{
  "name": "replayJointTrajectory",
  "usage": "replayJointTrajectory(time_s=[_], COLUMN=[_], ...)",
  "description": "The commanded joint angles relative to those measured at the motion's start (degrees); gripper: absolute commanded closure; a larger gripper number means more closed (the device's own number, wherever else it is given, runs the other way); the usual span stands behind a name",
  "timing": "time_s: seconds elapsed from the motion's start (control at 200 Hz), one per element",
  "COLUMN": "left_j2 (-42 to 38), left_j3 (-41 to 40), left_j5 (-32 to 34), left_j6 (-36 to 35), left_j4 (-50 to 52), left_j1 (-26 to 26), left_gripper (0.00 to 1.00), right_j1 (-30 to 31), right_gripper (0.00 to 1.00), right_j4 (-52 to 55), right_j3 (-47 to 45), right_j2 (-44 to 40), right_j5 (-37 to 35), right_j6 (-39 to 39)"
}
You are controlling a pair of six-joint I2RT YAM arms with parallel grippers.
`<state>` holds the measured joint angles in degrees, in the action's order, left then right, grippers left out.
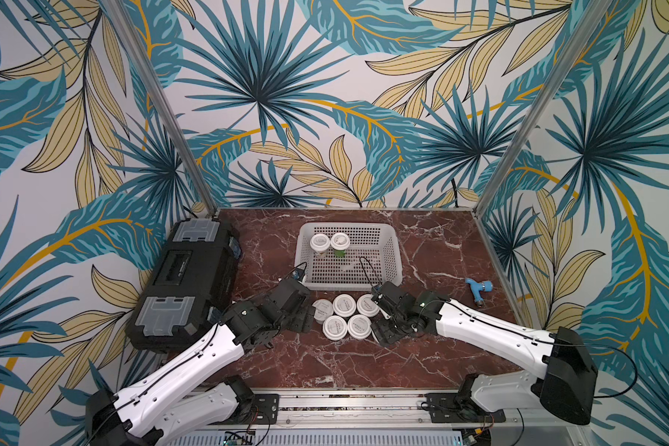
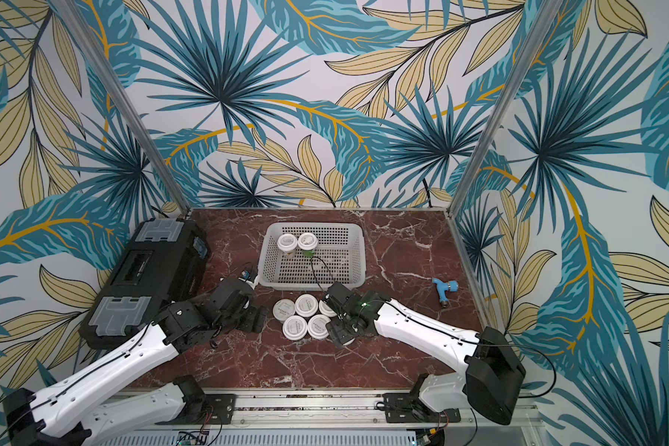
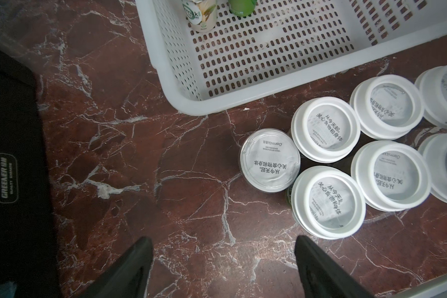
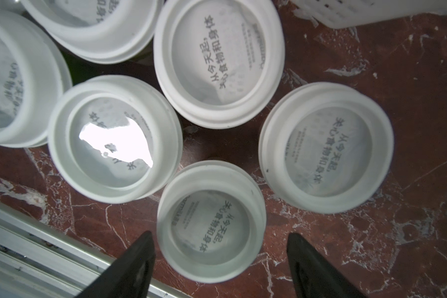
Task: Put the yogurt in the basket
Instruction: Pick up the yogurt from the center of the board.
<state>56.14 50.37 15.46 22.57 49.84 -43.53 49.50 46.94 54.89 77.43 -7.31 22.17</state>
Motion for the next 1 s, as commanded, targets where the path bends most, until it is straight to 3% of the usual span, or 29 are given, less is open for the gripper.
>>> replayJointTrajectory(time_s=[0.0,0.521,0.997], left_j2=[-1.0,-1.1,-0.8], left_j3=[-1.9,-2.3,-2.3], left_j5=[-0.5,-0.5,-0.5], left_j6=[0.6,0.6,0.5], left_j4=[-1.1,-1.1,-1.2], left_j1=[-0.2,-0.2,-0.2], left_gripper=[0.1,0.11,0.11], right_j1=[0.3,0.3,0.4], right_gripper=[0.16,0.23,0.23], right_j4=[-0.7,-1.2,-1.0], right_j3=[-0.8,-1.3,-2.1], right_j2=[1.2,2.4,1.2], right_j5=[-0.8,-0.7,0.2], right_j6=[0.6,0.8,1.1])
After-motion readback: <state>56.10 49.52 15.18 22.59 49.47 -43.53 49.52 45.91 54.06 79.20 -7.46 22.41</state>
